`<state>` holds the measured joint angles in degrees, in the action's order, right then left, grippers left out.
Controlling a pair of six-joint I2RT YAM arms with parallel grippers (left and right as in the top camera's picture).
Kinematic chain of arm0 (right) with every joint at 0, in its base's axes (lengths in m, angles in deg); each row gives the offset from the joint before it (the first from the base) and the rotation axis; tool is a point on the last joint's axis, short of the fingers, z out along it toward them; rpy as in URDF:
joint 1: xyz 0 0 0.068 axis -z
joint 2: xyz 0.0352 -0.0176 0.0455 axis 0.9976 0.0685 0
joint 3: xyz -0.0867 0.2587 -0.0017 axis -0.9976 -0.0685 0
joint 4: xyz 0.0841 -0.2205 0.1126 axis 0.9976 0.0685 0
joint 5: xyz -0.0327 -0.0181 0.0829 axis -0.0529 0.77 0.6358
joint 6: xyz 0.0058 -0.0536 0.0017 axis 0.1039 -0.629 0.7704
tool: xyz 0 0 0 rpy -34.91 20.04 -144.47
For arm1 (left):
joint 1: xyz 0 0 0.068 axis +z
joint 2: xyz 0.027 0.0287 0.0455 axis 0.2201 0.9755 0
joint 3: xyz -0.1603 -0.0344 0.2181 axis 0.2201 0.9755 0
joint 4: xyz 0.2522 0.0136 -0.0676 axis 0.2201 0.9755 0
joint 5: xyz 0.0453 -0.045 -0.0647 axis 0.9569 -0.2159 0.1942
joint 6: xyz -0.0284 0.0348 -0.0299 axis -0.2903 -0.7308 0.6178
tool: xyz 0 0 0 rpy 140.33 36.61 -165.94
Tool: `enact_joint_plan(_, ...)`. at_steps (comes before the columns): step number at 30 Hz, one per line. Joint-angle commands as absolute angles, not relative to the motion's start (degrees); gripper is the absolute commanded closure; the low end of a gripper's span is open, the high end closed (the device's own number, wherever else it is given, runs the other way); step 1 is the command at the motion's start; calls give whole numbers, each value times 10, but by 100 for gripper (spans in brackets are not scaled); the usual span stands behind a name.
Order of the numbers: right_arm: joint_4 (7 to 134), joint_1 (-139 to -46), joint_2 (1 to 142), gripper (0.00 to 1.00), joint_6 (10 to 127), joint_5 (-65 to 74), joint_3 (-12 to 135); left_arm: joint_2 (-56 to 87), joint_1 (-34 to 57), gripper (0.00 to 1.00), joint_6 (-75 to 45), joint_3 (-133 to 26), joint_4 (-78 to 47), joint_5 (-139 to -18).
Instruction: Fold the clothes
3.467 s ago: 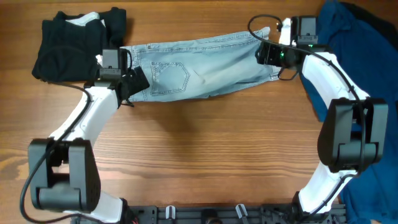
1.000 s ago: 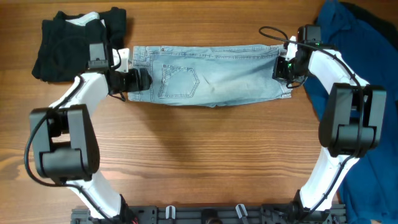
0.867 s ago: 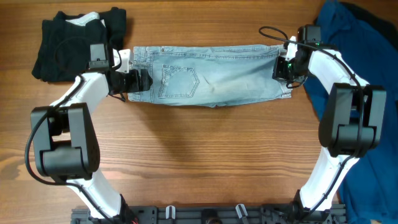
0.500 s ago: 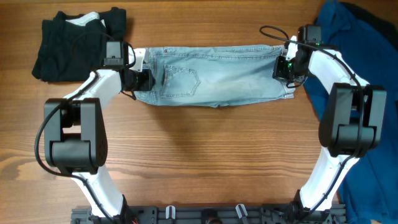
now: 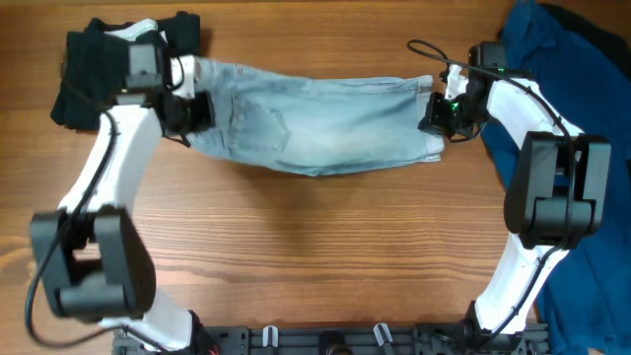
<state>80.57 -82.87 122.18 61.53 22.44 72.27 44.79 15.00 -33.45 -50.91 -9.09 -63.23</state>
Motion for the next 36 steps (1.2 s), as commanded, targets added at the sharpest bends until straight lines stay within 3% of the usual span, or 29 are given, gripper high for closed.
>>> enact_joint_plan(1, 810, -825, 1207, 89, 609, 335, 721, 415, 159, 96, -360, -579, -29, -623)
enact_joint_plan(4, 806, -825, 1197, 80, 611, 386, 721, 415, 159, 96, -378, -616, 20, -631)
enact_joint_plan(10, 776, -840, 1199, 77, 614, 389, 721, 415, 140, 96, -378, -629, 17, -631)
enact_joint_plan(13, 744, -856, 1207, 96, 660, 325, 719, 415, 120, 96, -378, -630, 5, -631)
enact_joint_plan(22, 729, -862, 1295, 96, 686, 304, 719, 415, 65, 96, -341, -638, 2, -633)
enact_joint_plan(26, 720, -861, 1310, 95, 700, 300, 719, 416, 16, 96, -232, -638, -48, -675)
enact_joint_plan(36, 719, -861, 1311, 96, 698, 300, 719, 492, -101, 96, -206, -637, -101, -631)
